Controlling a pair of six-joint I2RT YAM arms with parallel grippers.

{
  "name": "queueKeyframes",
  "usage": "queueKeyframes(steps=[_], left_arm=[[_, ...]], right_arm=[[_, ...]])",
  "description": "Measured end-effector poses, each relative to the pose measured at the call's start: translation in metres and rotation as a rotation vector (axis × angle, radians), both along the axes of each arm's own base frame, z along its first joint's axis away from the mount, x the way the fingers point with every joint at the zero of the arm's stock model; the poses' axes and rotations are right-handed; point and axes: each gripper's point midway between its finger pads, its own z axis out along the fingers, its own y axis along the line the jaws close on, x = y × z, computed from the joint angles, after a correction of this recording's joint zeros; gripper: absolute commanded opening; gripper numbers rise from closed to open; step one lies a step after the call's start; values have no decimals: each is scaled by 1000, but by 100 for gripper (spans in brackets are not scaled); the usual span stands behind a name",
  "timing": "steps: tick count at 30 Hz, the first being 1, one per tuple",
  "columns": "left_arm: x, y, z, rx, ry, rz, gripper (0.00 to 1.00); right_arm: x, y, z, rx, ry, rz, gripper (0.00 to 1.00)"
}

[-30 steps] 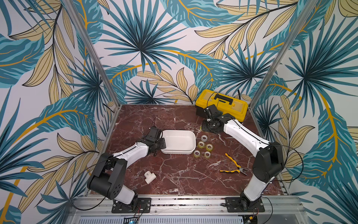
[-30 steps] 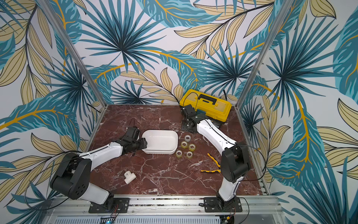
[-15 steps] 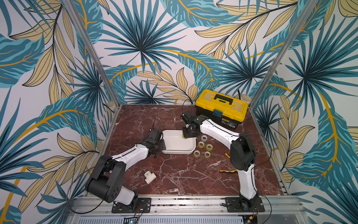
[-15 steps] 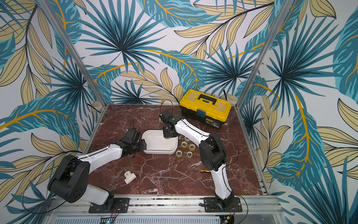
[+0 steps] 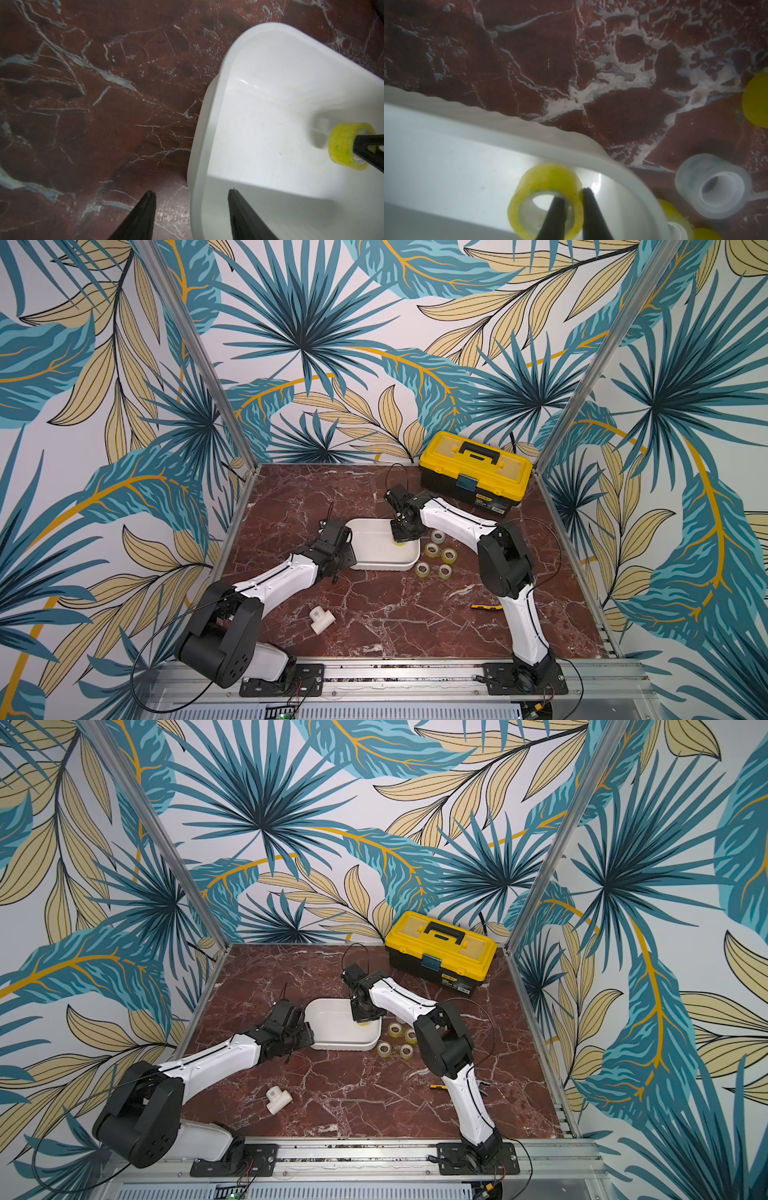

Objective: Put the transparent tape into the storage box
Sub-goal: Adjust the storage box at the center of the board.

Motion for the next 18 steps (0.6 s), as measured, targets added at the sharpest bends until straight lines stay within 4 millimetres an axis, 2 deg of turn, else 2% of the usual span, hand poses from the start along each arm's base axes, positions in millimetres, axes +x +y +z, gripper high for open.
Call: queueKeyframes(steps=[10,14,18], left_arm=[[-8,-1,-4,-7,30,20,57],[-11,0,-4,-15,32,31,57],[-12,-1,-5,-20,36,36,57]], right_arm=[[5,2,-12,-21,6,8,0],[6,0,-12,-29,2,10,9],[6,0,-12,-34,1,16,13]])
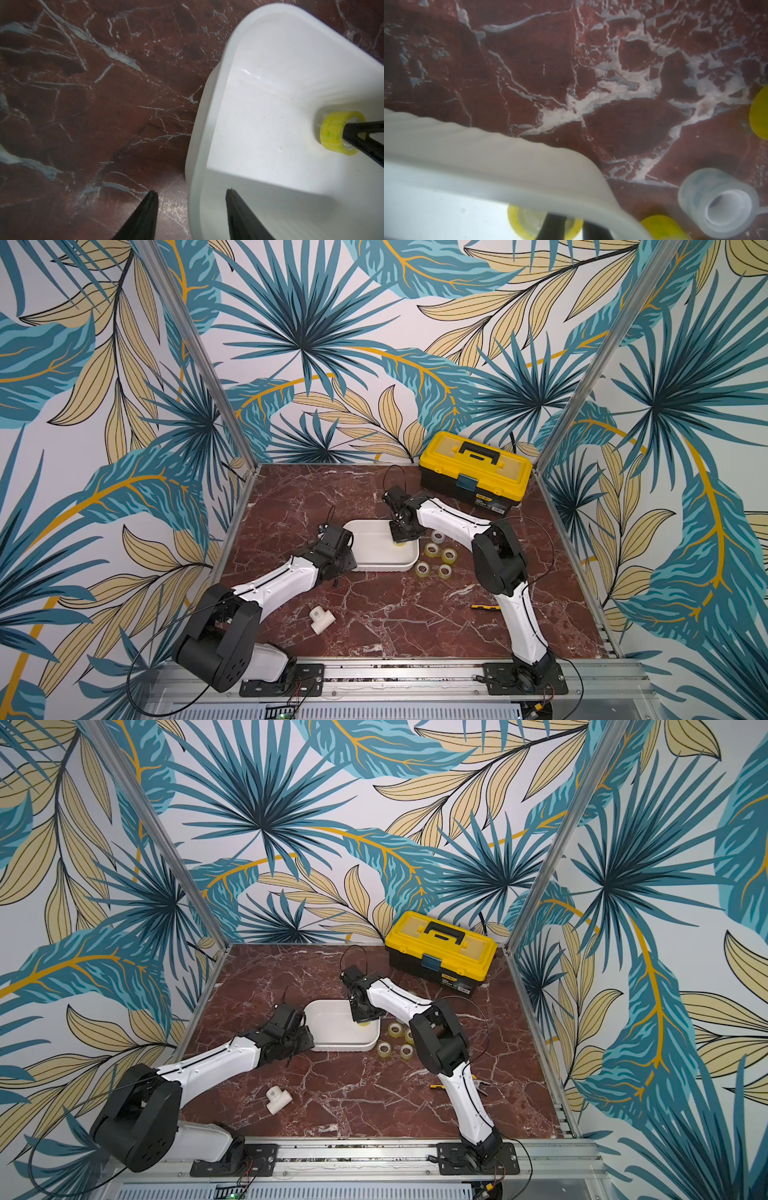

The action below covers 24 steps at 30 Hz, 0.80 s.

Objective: Put the transparent tape into the storage box
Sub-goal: Adjust the storage box at the center of the board, then pick up the tape at the center of the board.

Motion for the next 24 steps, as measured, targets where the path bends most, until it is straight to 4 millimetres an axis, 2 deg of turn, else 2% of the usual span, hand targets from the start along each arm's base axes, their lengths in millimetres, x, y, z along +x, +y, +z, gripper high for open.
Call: queueKeyframes(steps=[8,16,19,24], left_arm=[[-1,-2,-3,-5,10,5,61],[-1,-3,-8,3,21,0,65],[0,-3,-8,9,21,-6,67],[1,-3,-9,21,22,-18,68]], right_arm=[[0,1,1,-2,-1,16,31],[-1,4,8,20,-2,23,31],[-1,4,28,39,-25,24,35],[1,3,82,92,-114,26,38]])
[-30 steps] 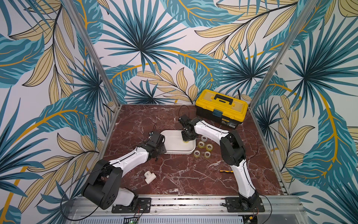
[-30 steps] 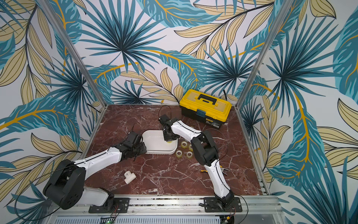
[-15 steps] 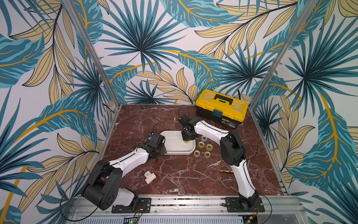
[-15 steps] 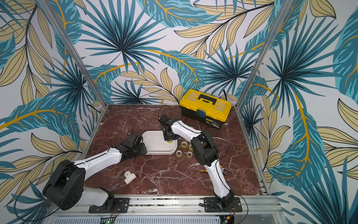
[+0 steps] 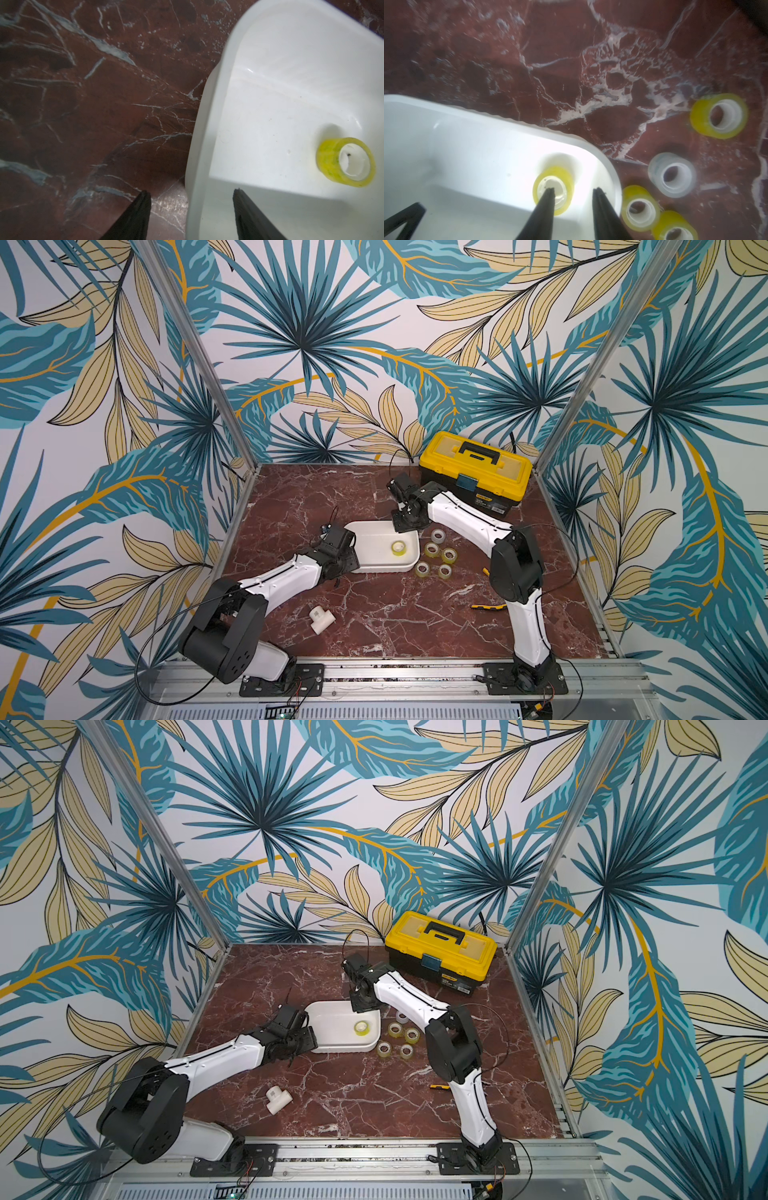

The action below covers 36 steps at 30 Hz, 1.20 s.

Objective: Put the transparent tape into the storage box
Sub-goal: Pick up the tape at the center of the board.

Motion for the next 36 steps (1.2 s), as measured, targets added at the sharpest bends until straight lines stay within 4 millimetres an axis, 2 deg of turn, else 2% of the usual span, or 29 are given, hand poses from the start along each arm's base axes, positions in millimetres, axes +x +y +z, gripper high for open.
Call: queueKeyframes(steps=[3,8,12,17,20,27,34,36], left_arm=[[1,1,-1,11,-3,-7,69],[3,1,0,29,-9,-24,73],[3,2,0,42,-13,-41,75],[5,2,4,55,-27,-58,79],[7,2,11,56,-48,-64,83],[15,-1,25,54,-88,-77,90],[17,-2,28,57,-96,-86,92],[17,-2,28,58,-95,-88,92]], right_arm=[[3,1,25,27,-47,0,38],[3,-9,28,10,-52,-22,37],[0,-39,16,-21,-16,-84,35],[1,-99,-2,-48,45,-219,35],[4,-122,-11,-56,70,-272,36],[12,-133,-22,-29,86,-313,38],[5,-141,-66,-30,168,-338,38],[4,-141,-72,-30,181,-341,38]])
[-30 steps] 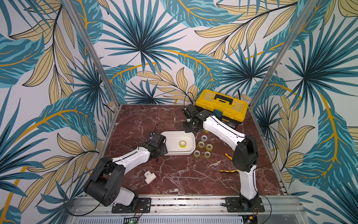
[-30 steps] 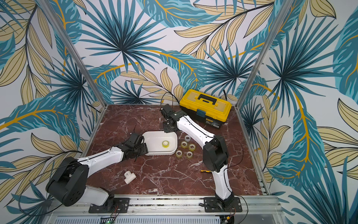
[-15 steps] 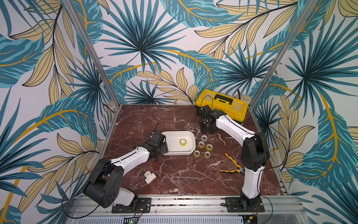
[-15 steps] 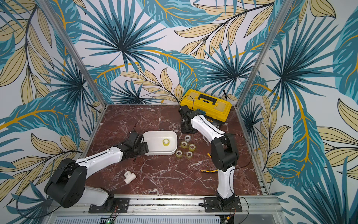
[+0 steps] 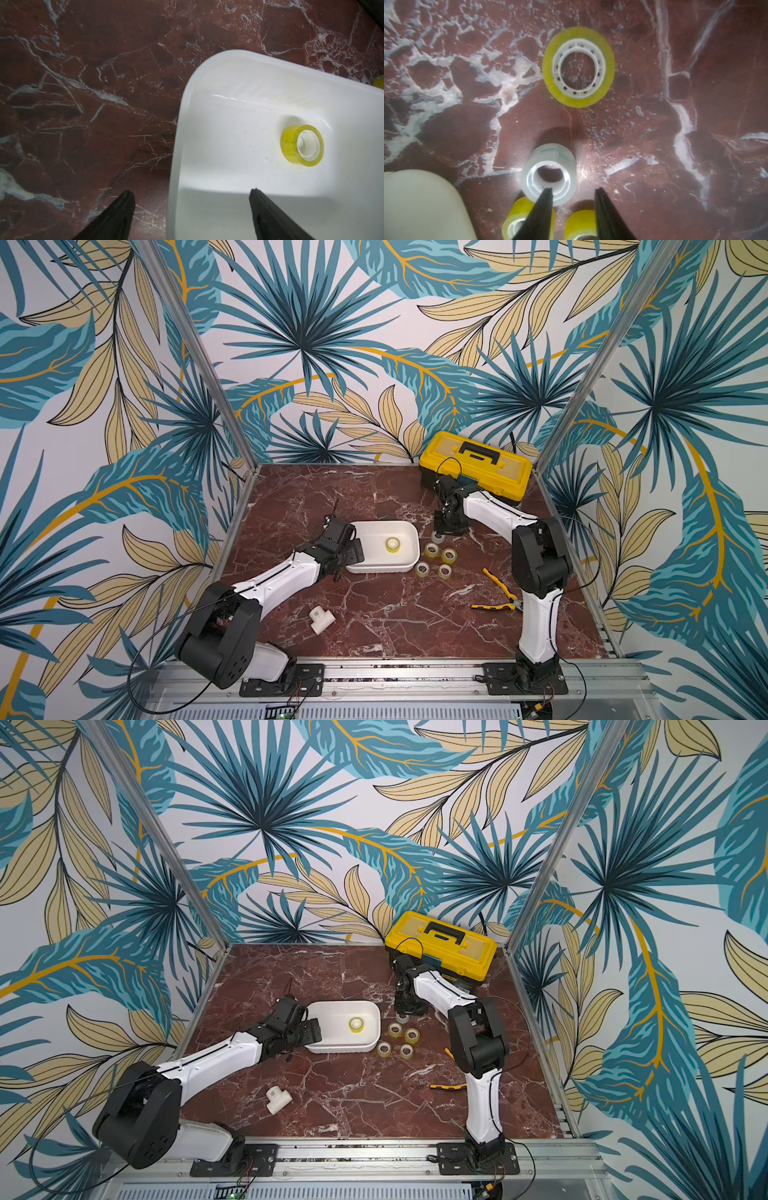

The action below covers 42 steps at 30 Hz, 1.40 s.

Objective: Put the transparent tape into the storage box
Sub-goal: Pick up the tape at the center of the board.

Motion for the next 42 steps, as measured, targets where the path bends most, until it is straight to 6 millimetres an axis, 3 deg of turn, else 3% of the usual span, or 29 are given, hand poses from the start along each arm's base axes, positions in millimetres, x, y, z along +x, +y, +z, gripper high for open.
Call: queueKeyframes(steps=[9,14,16,21,29,32,37,42], left_arm=[[5,-3,4,2,-3,-5,92],[6,-3,5,2,-3,-6,93],[6,-3,5,4,-4,-8,93],[6,-3,5,4,-4,-8,94],[7,0,5,9,-6,-6,95],[8,1,9,8,-17,-7,96],[8,5,24,2,-53,-1,97],[6,14,46,-8,-105,24,99]], right_arm=[[7,3,-11,25,-10,-13,37],[-1,-1,-26,19,18,-21,36],[-2,-1,-28,18,20,-24,32],[1,-1,-25,28,6,-37,0],[1,1,-20,43,-7,-33,0],[1,1,-8,42,-25,-30,0],[9,12,41,35,-117,9,0],[15,55,100,66,-233,122,0]])
